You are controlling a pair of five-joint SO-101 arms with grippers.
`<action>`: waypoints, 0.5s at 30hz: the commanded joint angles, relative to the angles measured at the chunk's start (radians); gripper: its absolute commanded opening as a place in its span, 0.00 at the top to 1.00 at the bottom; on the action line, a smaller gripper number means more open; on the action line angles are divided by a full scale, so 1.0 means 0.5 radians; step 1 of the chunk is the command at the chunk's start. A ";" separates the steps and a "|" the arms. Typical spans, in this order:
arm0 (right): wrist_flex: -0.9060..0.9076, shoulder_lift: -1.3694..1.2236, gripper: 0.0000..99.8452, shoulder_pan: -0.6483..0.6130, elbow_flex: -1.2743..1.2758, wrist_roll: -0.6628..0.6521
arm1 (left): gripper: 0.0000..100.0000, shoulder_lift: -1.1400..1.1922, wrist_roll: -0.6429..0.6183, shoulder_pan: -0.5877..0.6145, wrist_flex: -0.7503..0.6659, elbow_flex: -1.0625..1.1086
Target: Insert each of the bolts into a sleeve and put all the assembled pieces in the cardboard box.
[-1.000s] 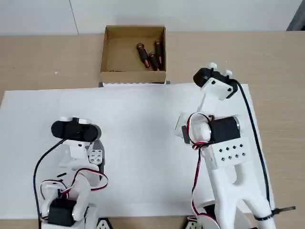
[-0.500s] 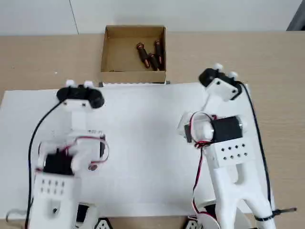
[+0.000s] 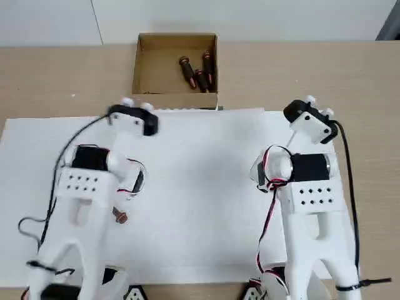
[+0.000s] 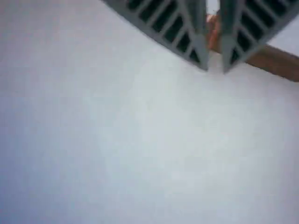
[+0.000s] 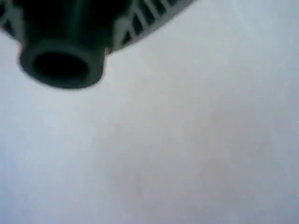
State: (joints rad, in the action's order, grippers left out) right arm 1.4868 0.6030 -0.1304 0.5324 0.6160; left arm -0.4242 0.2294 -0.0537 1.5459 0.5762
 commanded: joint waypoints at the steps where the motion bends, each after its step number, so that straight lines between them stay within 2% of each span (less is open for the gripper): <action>1: -0.011 0.066 1.00 0.014 -0.015 0.000 | 0.99 0.098 0.611 0.009 0.114 -0.084; 4: 0.005 0.066 1.00 0.014 -0.015 0.000 | 0.99 0.150 0.865 0.012 0.196 -0.084; 9: 0.005 0.066 1.00 0.017 -0.012 0.000 | 0.99 0.150 1.433 0.028 0.307 -0.087; 15: 0.008 0.066 1.00 0.017 -0.012 -0.003 | 0.99 0.169 2.188 0.304 0.230 -0.204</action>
State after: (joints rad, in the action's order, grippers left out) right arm 1.4868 0.6045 -0.1320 0.5324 0.6160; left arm -0.3399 1.1561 0.0460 1.6824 0.5347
